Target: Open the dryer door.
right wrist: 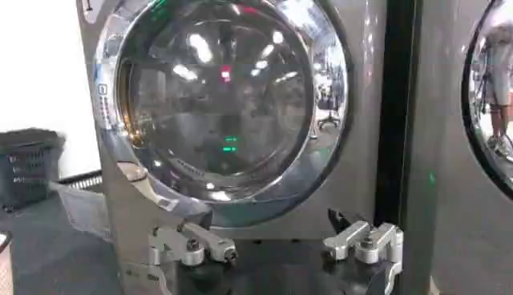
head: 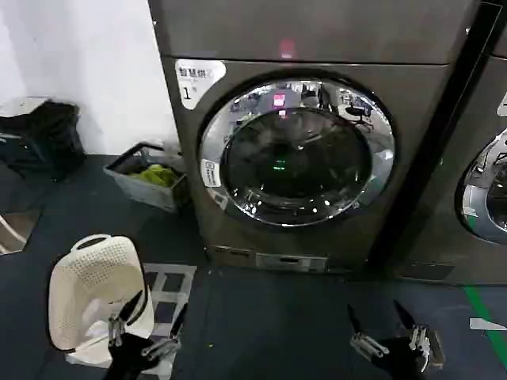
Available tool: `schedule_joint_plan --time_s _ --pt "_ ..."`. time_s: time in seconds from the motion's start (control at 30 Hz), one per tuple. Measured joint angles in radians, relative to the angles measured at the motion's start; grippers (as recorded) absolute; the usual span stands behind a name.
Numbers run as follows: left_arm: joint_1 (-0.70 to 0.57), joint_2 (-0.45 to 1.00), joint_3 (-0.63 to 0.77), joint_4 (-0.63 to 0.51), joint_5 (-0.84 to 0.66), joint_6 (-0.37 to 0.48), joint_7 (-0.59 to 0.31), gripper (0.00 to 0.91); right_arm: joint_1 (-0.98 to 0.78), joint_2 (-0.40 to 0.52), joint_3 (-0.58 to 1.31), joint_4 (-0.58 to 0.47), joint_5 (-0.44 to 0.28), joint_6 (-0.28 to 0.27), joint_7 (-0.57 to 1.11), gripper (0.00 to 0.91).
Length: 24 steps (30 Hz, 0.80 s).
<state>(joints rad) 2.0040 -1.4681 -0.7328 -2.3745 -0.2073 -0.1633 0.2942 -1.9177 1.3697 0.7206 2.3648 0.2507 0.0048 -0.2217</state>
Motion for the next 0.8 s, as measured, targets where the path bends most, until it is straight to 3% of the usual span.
schedule_joint_plan --time_s 0.17,0.47,0.6,0.8 --pt "-0.007 -0.005 0.016 -0.004 -0.006 0.027 -0.028 0.907 0.095 -0.078 0.049 -0.055 0.075 -0.044 -0.11 0.907" --pt "-0.01 -0.018 0.019 -0.006 0.001 0.011 -0.02 0.907 0.42 -0.359 -0.024 -0.255 0.252 -0.071 -0.227 0.907" --pt "-0.011 -0.025 0.021 -0.018 0.015 0.011 -0.015 0.907 0.569 -0.429 -0.122 -0.335 0.259 -0.074 -0.241 0.907" --pt "-0.007 -0.029 0.019 -0.021 0.019 0.007 -0.011 0.907 0.783 -0.452 -0.32 -0.432 0.25 -0.092 -0.245 0.907"
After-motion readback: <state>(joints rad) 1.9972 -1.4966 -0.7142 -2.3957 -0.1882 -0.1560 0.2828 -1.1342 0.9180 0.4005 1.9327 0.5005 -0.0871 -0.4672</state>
